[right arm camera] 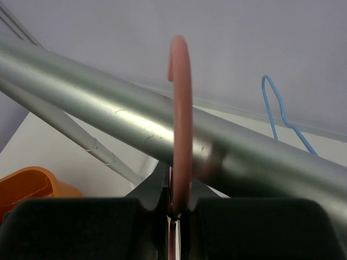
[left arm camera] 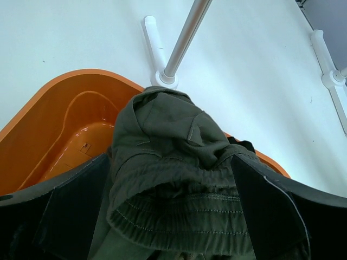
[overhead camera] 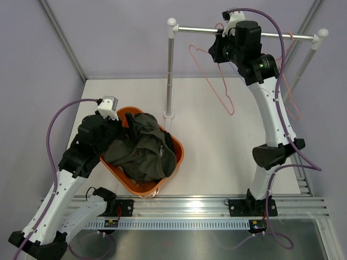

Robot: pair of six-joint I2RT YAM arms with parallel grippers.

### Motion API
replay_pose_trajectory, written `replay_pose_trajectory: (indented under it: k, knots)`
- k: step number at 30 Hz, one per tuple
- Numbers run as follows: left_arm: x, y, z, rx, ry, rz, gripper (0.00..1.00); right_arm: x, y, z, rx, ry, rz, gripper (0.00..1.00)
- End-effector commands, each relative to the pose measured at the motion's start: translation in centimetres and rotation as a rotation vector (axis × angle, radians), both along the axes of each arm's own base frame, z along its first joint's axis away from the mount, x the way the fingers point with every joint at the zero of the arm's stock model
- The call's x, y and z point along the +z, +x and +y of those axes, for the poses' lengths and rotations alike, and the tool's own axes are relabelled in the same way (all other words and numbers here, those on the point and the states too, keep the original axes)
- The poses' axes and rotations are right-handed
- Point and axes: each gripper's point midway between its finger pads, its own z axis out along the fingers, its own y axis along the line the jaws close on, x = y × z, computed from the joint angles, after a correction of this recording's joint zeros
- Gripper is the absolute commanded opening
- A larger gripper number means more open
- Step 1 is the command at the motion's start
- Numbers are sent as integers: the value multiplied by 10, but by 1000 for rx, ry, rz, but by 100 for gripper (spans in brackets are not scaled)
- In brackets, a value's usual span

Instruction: Remove the shorts from the hanger

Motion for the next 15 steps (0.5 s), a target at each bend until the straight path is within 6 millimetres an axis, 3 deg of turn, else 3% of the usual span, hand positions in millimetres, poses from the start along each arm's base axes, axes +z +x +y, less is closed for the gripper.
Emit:
replay_pose_trajectory:
  k: [1, 7, 11, 15]
  knots:
    - [20, 1, -6, -40, -18, -61, 99, 8, -1, 2, 4, 24, -17, 0]
    - [19, 0, -8, -47, -19, -59, 99, 12, -17, -5, -11, 44, -25, 4]
    - [22, 0, -10, -56, -34, -62, 99, 16, -28, -9, -12, 62, -33, 15]
    - [23, -1, -13, -70, -42, -63, 99, 22, -37, -14, -17, 65, -48, 32]
